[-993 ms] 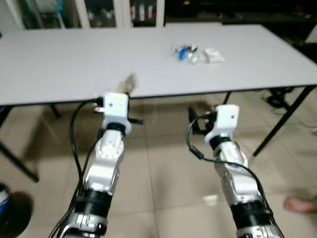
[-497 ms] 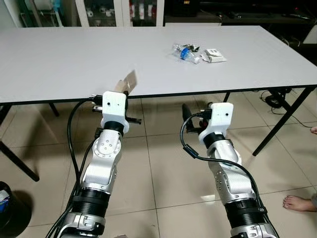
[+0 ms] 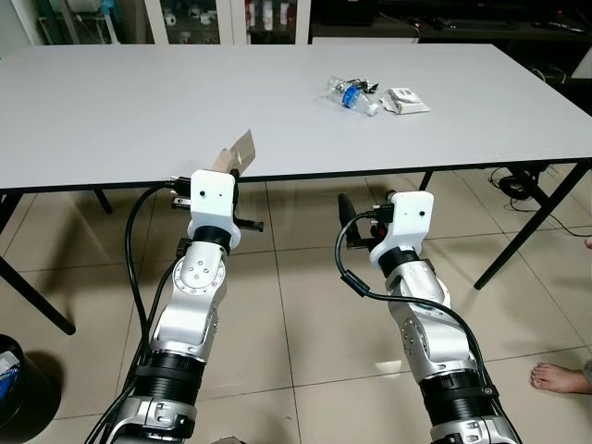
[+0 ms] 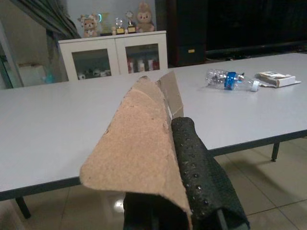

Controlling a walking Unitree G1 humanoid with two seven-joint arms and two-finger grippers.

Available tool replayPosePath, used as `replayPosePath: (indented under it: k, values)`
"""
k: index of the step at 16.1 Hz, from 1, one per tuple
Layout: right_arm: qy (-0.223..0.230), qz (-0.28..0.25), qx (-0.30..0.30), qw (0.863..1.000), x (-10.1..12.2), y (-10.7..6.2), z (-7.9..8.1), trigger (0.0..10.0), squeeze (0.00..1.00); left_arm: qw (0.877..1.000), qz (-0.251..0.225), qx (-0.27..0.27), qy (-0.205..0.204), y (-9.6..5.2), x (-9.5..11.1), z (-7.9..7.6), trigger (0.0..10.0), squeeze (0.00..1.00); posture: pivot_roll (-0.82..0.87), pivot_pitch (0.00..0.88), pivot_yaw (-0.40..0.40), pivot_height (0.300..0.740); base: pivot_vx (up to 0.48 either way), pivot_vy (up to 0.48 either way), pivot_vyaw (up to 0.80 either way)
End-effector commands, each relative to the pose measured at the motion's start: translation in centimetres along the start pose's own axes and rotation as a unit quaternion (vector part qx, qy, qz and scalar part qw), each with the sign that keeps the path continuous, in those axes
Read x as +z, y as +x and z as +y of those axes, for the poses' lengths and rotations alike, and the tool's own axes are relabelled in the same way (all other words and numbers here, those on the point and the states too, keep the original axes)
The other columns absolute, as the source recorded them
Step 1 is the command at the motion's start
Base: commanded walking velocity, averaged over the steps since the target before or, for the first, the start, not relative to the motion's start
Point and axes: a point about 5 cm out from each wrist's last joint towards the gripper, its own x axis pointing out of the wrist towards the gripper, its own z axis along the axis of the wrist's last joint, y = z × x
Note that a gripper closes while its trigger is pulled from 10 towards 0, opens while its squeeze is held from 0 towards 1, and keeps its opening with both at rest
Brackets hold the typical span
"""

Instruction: Picking trash to rubbish bin

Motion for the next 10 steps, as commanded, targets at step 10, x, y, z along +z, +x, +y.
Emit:
replayPosePath:
  k: [10]
  values:
    - [-0.002, 0.034, -0.019, 0.999, -1.4, -0.1, -0.7, 10.0, 0.0, 0.996, 0.088, -0.02, 0.023, -0.9, -4.4, 1.0, 10.0, 0.0, -0.04, 0.058, -0.037, 0.74, 0.0, 0.0, 0.0]
